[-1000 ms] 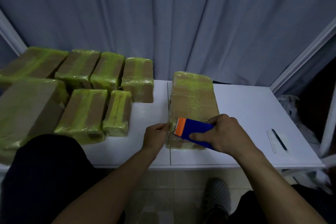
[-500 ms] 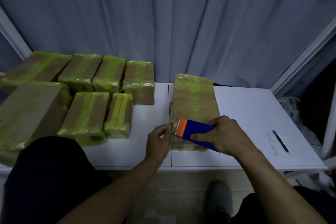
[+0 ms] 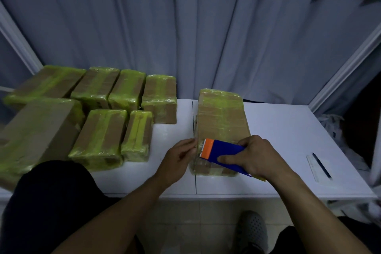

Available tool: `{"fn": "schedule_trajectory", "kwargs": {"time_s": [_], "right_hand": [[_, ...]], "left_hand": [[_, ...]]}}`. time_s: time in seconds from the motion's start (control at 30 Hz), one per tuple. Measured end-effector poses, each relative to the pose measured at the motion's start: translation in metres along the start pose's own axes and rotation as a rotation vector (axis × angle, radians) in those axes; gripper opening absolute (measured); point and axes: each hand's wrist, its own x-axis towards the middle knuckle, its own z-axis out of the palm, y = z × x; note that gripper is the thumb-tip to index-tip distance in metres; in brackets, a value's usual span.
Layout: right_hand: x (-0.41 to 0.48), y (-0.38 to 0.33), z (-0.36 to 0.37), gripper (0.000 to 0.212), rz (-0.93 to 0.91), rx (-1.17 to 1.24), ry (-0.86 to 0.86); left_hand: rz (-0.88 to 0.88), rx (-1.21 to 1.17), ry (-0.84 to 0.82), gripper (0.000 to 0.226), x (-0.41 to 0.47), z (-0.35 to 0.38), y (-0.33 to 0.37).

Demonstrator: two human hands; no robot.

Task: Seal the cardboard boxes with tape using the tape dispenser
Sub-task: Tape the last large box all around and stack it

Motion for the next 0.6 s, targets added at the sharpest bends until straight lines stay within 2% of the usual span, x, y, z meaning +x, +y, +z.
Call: {"fn": "schedule_trajectory", "kwargs": {"time_s": [0.13, 0.3, 0.43, 0.53, 0.6], "right_hand": [[0.001, 0.001, 0.001, 0.064, -0.001, 0.012, -0.006], [0.001, 0.002, 0.000, 0.060, -0.005, 0.022, -0.015], [0.002, 0.006, 0.000, 0.056, -0.020, 0.018, -0.010], [0.003, 0.010, 0.002, 0.059, -0.035, 0.026, -0.001], [0.004, 0.011, 0.002, 0.062, -0.043, 0.031, 0.006]], "left_hand": [[0.146, 0.097, -0.022, 0.035, 0.010, -0.013, 0.000], [0.214, 0.180, -0.090, 0.037, 0.016, -0.018, 0.002], [0.325, 0.403, -0.074, 0.040, 0.023, -0.023, 0.002], [0.337, 0.489, -0.093, 0.049, 0.024, -0.026, 0.002], [0.319, 0.464, -0.063, 0.046, 0.024, -0.025, 0.003]]}}
